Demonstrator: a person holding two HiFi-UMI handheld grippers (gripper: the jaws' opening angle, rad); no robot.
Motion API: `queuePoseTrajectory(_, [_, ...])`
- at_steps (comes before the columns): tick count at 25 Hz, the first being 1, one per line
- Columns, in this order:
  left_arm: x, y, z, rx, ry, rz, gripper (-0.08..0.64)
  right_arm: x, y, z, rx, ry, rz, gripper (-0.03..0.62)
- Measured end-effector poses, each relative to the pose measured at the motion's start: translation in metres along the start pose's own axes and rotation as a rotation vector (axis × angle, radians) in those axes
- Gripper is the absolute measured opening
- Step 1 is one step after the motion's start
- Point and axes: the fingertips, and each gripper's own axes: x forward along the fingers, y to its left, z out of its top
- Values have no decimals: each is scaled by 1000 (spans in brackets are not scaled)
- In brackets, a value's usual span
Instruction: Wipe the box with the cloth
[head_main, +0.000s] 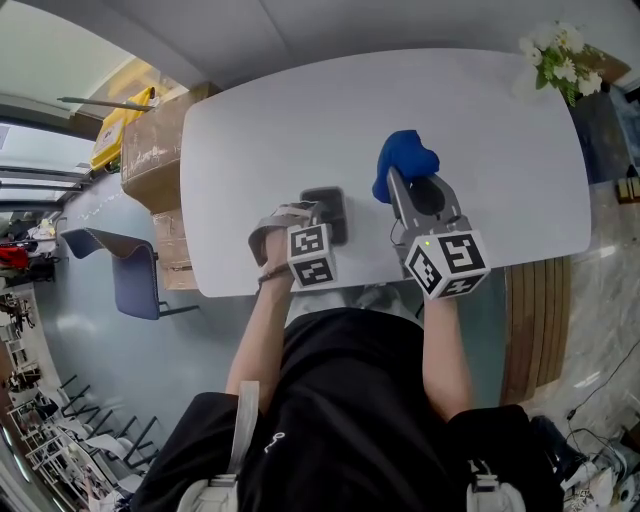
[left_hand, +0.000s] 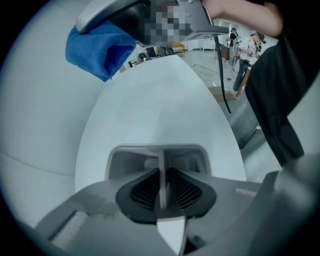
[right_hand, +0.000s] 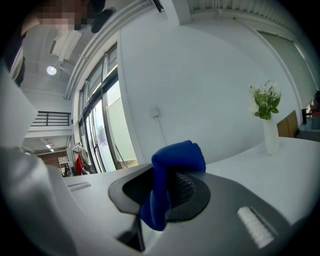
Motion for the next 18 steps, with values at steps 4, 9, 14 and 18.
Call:
queuePoseTrajectory(4, [0,-2,0,-9,-12,-20,61,-1,0,1,0,0,0,69])
queuePoseTrajectory(9, [-9,-4,-1,-77,-50,-29,51,-1,6,5,-12,-3,19,67])
queuePoseTrajectory(14, [-31,0,12,-208,-209,-2,44,-4,11,5,-23,0,33,68])
queuePoseTrajectory(18, [-48,3,17,-311,-333,19,44,-7,20,8,-43,1,62,67])
